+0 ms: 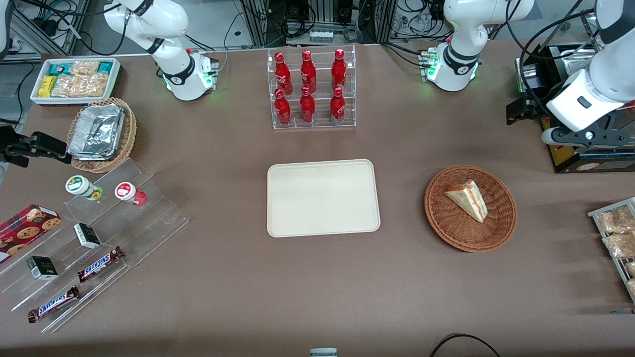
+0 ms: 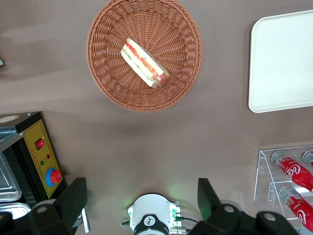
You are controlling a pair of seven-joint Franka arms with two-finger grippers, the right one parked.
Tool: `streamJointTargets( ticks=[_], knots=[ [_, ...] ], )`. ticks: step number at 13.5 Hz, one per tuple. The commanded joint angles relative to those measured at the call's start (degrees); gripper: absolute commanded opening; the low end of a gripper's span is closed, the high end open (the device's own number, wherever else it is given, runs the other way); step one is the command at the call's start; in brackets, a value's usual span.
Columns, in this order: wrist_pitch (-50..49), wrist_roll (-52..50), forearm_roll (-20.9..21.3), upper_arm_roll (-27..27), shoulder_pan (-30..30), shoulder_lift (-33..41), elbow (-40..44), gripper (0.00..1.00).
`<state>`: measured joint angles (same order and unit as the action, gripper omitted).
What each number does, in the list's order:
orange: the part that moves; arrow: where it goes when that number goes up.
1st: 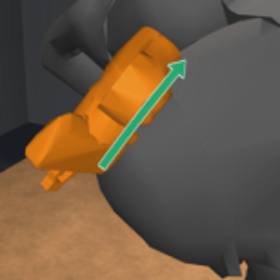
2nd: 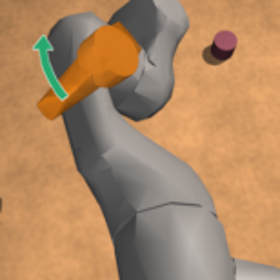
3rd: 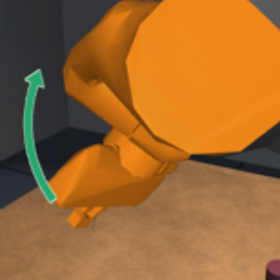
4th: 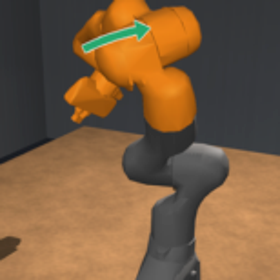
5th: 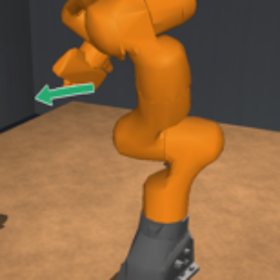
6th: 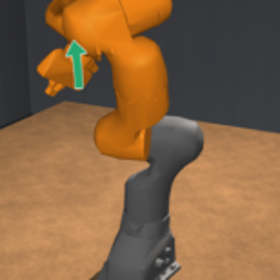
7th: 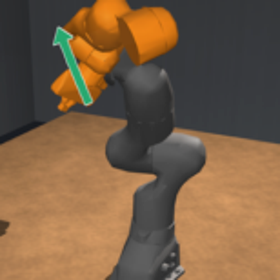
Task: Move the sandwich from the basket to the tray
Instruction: 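Move the left gripper over the wicker basket toward the sandwich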
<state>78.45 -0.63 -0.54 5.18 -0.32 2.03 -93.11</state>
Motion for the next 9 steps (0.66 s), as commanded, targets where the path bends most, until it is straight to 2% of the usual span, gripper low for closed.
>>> streamJointTargets(
  ticks=[1,5,9],
  knots=[
    [0.82,-0.59,0.01,-0.26,-0.03,0.96,-0.14,1.0],
    [1.79,-1.04,0.19,-0.08,-0.21,0.26,-1.89,1.0],
    [8.01,-1.3,1.24,0.09,-0.47,-0.98,-7.24,1.0]
  ],
)
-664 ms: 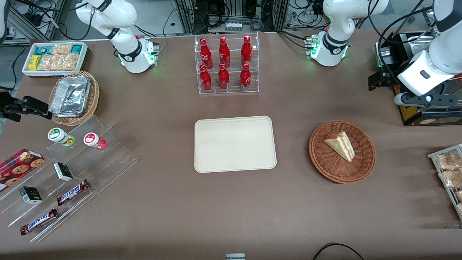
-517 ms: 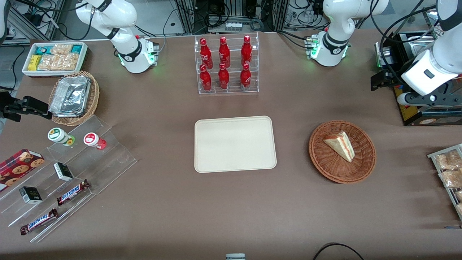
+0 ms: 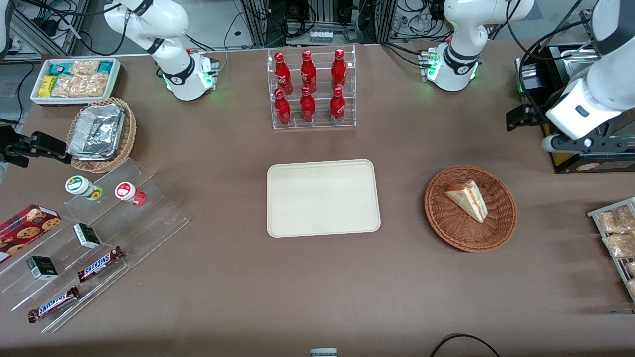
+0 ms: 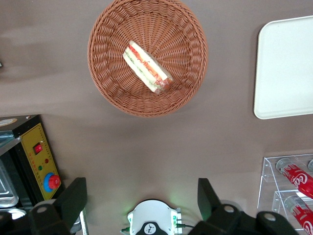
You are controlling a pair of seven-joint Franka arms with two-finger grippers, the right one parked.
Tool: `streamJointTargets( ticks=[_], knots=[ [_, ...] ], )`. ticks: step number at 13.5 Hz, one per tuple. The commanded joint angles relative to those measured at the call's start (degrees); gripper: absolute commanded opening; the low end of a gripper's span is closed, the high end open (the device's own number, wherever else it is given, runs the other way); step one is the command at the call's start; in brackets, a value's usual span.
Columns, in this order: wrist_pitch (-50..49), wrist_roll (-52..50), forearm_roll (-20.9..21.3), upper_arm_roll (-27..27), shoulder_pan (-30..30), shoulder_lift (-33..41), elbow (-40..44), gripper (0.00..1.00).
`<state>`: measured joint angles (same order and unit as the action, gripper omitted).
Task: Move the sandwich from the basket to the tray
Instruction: 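Move the left gripper over the wicker basket toward the sandwich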
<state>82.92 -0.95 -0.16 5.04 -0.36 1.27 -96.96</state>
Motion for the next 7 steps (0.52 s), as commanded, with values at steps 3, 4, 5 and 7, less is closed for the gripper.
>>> streamJointTargets(
  ticks=[3,4,5,7],
  knots=[
    [14.25,-2.13,1.04,0.23,-0.52,-0.13,-12.69,1.0],
    [17.68,-2.3,1.04,0.23,-0.52,-0.39,-15.34,1.0],
    [20.07,-2.65,1.04,0.23,-0.52,-1.35,-16.93,1.0],
    [22.8,-6.41,1.04,0.23,-0.6,-4.24,-17.12,1.0]
  ],
)
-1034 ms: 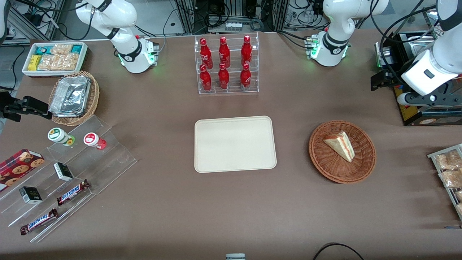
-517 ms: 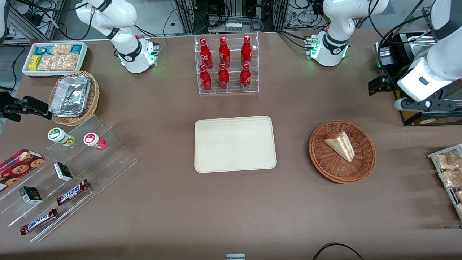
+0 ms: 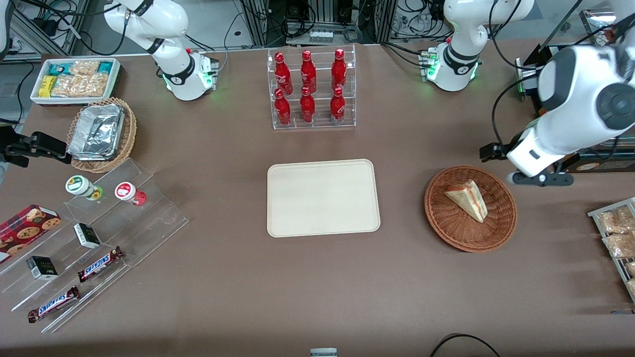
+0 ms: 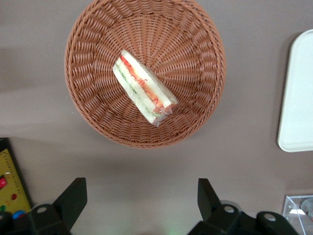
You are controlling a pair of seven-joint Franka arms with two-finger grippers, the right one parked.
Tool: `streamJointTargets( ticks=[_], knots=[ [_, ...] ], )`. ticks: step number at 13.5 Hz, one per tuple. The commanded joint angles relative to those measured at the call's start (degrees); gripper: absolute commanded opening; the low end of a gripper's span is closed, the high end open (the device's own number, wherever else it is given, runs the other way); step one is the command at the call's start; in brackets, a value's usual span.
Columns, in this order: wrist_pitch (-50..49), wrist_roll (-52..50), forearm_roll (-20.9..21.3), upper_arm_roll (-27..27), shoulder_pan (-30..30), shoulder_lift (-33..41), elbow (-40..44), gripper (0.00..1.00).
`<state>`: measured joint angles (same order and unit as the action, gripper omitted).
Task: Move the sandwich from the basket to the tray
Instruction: 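Move the left gripper over the wicker basket toward the sandwich, then lower the left gripper and close it on the wrapped sandwich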
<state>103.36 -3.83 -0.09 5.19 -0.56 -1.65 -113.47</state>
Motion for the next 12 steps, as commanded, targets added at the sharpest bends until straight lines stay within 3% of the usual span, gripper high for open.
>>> streamJointTargets(
  ticks=[1,5,9,12],
  knots=[
    [3.77,-5.12,0.97,0.08,-0.5,-2.56,-0.61,1.0],
    [7.81,-12.84,0.97,0.26,-1.37,-6.7,-0.61,1.0],
    [11.77,-29.26,0.97,0.26,-2.25,-9.08,-0.96,1.0],
    [14.15,-31.5,0.88,0.17,-2.25,-8.37,-2.54,1.0]
  ],
)
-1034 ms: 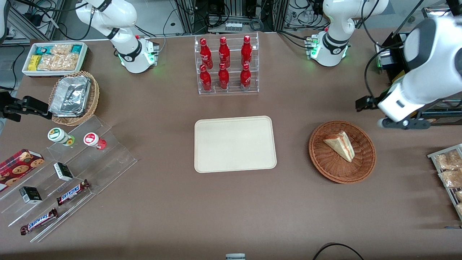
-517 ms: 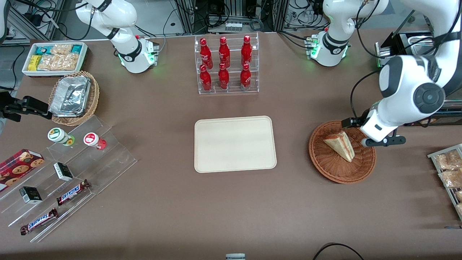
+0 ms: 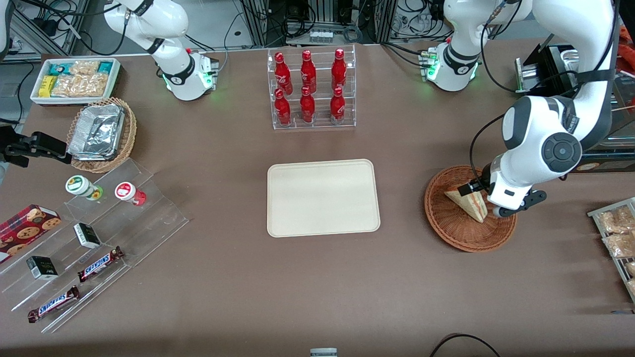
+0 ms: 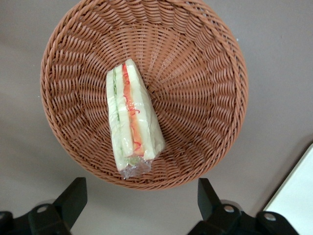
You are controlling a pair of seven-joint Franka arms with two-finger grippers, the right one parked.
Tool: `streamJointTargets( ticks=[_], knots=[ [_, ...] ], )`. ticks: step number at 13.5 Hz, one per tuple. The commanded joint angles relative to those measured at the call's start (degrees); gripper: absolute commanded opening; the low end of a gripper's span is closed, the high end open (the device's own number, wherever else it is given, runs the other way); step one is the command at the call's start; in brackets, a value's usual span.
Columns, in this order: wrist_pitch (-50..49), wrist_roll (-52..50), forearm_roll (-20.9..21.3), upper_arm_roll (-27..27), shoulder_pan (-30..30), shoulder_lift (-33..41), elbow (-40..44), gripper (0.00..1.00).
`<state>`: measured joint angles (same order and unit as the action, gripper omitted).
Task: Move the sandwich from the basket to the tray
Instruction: 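Lower the left gripper and close it on the wrapped sandwich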
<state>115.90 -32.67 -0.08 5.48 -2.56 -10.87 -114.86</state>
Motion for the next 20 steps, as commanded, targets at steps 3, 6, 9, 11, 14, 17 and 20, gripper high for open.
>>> streamJointTargets(
  ticks=[3,6,9,11,14,17,20],
  knots=[
    [4.94,-7.4,0.96,-0.2,-0.16,1.11,-3.7,1.0],
    [8.02,-11.79,0.96,-0.29,-0.16,1.03,-5.55,1.0],
    [10.83,-11.98,0.96,-0.38,-0.07,1.02,-7.92,1.0],
    [12.77,-12.07,0.96,-0.47,0.02,0.85,-9.06,1.0],
    [14.53,-12.07,1.04,-0.56,0.28,-0.38,-9.51,1.0],
    [17.16,-12.07,1.04,-0.64,0.37,-1.61,-11.0,1.0],
    [19.19,-12.16,1.04,-0.64,0.46,-3.28,-11.53,1.0]
  ],
)
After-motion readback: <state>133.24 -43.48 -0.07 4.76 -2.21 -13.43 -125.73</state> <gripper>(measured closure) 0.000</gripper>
